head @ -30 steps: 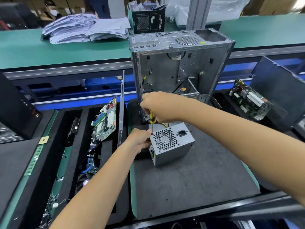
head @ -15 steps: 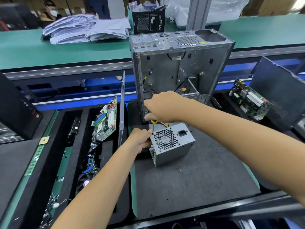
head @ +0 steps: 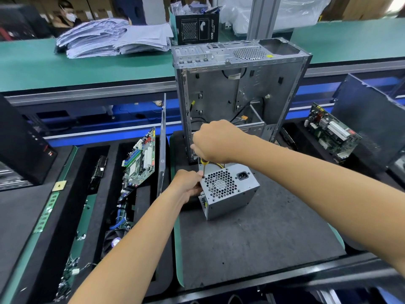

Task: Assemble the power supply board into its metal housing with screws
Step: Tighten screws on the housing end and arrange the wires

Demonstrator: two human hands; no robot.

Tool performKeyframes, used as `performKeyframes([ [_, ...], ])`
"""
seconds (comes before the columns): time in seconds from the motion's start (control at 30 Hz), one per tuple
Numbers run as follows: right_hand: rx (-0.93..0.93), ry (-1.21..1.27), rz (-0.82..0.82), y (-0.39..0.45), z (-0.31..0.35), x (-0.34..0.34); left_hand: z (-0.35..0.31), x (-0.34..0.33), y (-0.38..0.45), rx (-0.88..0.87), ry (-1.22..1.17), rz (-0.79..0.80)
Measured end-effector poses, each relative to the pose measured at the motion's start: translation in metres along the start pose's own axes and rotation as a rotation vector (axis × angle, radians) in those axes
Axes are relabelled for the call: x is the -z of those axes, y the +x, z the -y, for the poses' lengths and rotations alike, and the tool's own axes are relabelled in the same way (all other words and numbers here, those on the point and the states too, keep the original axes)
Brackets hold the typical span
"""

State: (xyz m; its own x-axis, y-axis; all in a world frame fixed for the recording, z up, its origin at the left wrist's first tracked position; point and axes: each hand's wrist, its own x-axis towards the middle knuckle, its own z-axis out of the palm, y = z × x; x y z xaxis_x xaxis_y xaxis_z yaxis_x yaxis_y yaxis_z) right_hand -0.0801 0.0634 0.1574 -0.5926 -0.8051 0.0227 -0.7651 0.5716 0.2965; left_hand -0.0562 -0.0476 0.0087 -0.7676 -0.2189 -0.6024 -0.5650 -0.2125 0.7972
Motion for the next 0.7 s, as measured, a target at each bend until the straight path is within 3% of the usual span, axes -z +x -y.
performKeyframes([
  [0.17, -0.014, 0.244, 0.243, -0.003, -0.008, 0.011, 0.000, 0.000, 0.000, 0.010, -0.008, 0.006],
  [0.27, 0.043, 0.199, 0.131, -0.004, -0.001, 0.010, 0.000, 0.000, 0.001, 0.005, 0.014, 0.020],
  [0.43, -0.058, 0.230, 0.016, -0.001, 0.008, 0.004, -0.001, 0.001, -0.004, -0.004, 0.024, 0.025],
  [0.57, -0.130, 0.214, 0.131, 0.000, -0.006, 0.005, -0.002, 0.001, -0.003, 0.023, -0.004, -0.003],
  [0.7, 0.013, 0.309, 0.189, -0.004, -0.011, 0.005, -0.002, -0.001, -0.003, 0.016, 0.038, -0.001],
])
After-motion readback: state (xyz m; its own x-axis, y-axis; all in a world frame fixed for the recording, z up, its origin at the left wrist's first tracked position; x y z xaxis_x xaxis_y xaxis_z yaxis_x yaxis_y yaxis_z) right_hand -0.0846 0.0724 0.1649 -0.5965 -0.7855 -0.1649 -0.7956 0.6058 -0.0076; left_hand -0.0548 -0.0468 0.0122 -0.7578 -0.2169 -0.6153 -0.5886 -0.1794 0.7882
